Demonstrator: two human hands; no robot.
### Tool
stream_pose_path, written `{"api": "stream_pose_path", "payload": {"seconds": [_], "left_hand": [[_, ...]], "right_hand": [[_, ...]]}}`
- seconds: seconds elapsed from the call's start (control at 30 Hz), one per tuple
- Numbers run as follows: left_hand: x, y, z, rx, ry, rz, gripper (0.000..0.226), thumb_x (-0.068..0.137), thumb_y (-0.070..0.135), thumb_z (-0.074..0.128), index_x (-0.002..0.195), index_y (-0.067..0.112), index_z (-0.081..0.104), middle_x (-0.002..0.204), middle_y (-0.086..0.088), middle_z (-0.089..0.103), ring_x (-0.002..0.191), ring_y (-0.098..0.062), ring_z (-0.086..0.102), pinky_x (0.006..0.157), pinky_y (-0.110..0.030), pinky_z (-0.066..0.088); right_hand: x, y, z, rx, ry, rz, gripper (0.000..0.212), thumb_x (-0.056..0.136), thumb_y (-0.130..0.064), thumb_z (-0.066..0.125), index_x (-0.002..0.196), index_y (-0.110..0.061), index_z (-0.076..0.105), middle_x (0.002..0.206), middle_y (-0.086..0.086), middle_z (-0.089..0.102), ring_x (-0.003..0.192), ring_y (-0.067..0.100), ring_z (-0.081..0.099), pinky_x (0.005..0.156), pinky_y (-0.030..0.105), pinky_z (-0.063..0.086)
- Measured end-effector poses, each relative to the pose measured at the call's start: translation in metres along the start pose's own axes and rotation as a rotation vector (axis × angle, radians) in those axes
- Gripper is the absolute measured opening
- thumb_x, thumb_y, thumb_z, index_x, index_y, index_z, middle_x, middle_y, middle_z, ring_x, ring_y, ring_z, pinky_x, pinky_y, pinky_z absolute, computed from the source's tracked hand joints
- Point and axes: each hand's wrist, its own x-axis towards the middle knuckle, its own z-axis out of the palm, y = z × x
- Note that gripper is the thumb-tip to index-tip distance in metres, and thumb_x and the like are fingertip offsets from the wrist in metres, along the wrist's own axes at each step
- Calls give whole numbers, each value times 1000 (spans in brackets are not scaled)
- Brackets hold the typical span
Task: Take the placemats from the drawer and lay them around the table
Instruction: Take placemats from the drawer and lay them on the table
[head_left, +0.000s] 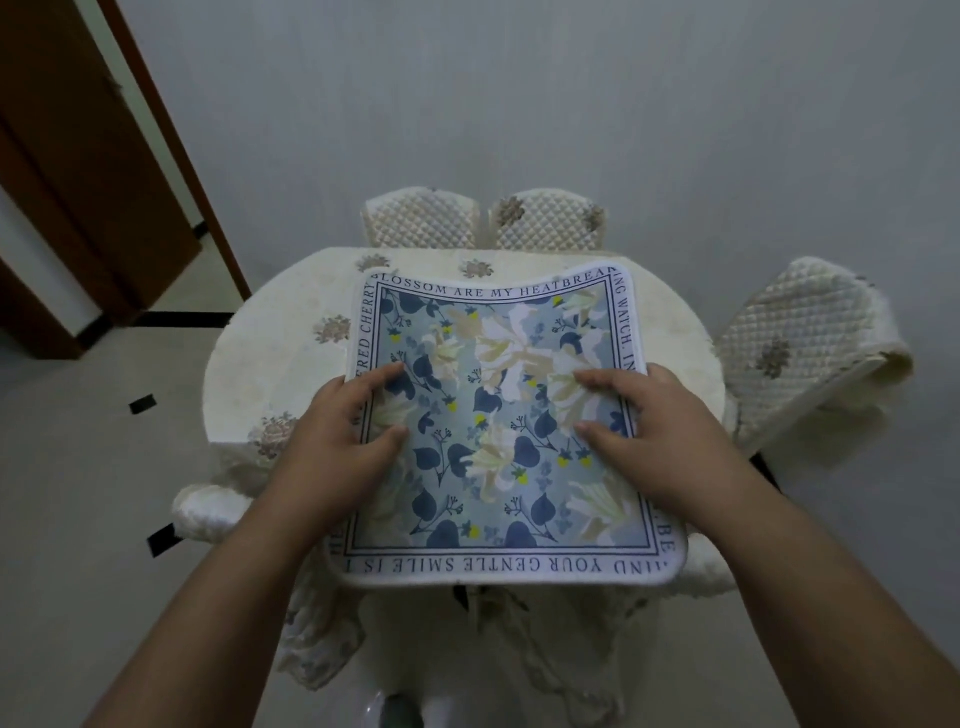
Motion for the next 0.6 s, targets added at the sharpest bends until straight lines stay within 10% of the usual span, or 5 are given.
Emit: {"api": "stream_pose_path", "payload": {"seconds": [0.6], "left_hand": [[210,-96,32,-97,-332,-55,78,88,4,63,149,46,37,137,19,35,121,-2,40,89,-18,41]], "right_hand": [[176,20,103,85,-53,281,59,89,-14,63,143,-33,50,142,-1,41,109,7,47,94,18,36]]}}
